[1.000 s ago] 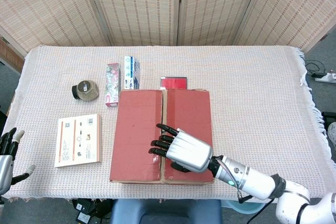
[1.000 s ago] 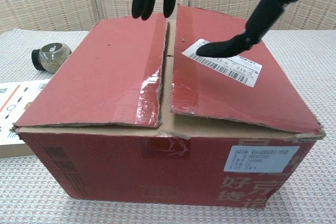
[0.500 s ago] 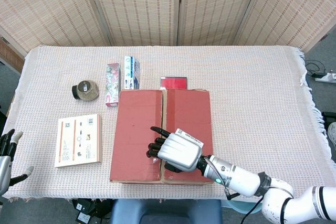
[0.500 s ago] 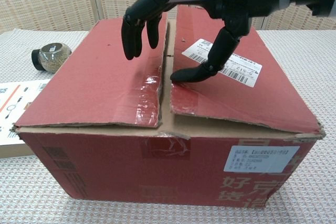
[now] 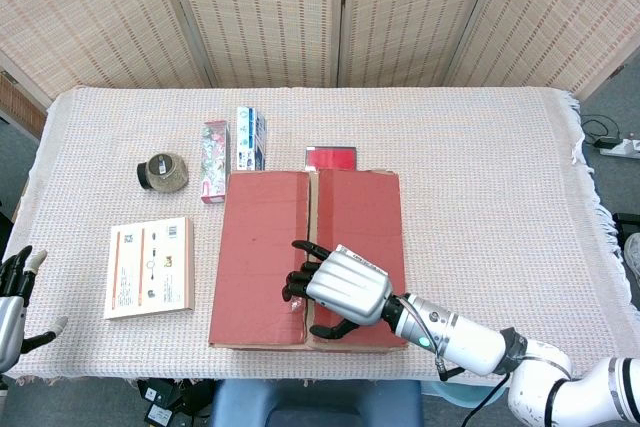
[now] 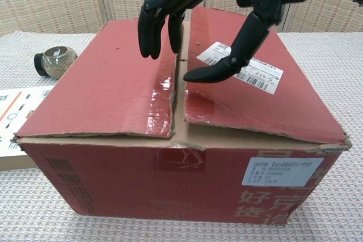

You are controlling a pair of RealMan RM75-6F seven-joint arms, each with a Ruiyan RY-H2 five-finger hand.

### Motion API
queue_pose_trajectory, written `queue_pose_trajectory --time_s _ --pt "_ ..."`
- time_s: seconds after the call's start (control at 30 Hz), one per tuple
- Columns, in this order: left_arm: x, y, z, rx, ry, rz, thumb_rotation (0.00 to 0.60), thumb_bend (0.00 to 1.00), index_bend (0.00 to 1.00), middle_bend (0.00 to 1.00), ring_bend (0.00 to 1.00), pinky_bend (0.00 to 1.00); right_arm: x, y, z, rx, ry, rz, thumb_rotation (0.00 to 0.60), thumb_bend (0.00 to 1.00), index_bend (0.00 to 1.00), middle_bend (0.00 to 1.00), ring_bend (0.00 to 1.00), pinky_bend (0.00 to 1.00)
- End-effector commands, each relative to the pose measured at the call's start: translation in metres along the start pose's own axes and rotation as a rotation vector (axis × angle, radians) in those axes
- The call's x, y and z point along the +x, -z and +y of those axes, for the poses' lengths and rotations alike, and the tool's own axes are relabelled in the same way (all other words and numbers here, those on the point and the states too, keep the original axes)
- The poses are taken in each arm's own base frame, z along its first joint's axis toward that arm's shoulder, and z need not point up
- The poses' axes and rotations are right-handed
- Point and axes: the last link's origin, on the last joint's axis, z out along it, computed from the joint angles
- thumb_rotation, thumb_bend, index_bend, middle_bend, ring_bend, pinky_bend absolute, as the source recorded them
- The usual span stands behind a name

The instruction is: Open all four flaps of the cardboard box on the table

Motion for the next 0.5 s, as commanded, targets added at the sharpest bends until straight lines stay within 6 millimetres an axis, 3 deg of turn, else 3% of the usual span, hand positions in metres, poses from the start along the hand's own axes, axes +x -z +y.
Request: queue_pose_trajectory --time_s 0.03,0.17,0.5 --pt "0.000 0.000 0.001 -0.002 0.002 -0.002 0.600 0.23 0.00 0.00 0.00 0.00 0.000 0.000 0.001 0.011 0.002 -0.001 0.306 0.20 0.34 0.34 0.33 0.00" --pt "0.000 0.000 0.001 -0.004 0.004 -0.007 0.587 0.23 0.00 0.00 0.00 0.00 -0.001 -0.003 0.000 0.028 0.013 -0.009 0.269 0.15 0.35 0.34 0.33 0.00" --pt "-0.001 0.000 0.001 0.000 0.013 -0.024 0.505 0.22 0.00 0.00 0.00 0.00 -0.013 -0.015 0.000 0.047 0.106 -0.042 0.269 0.13 0.38 0.35 0.34 0.00"
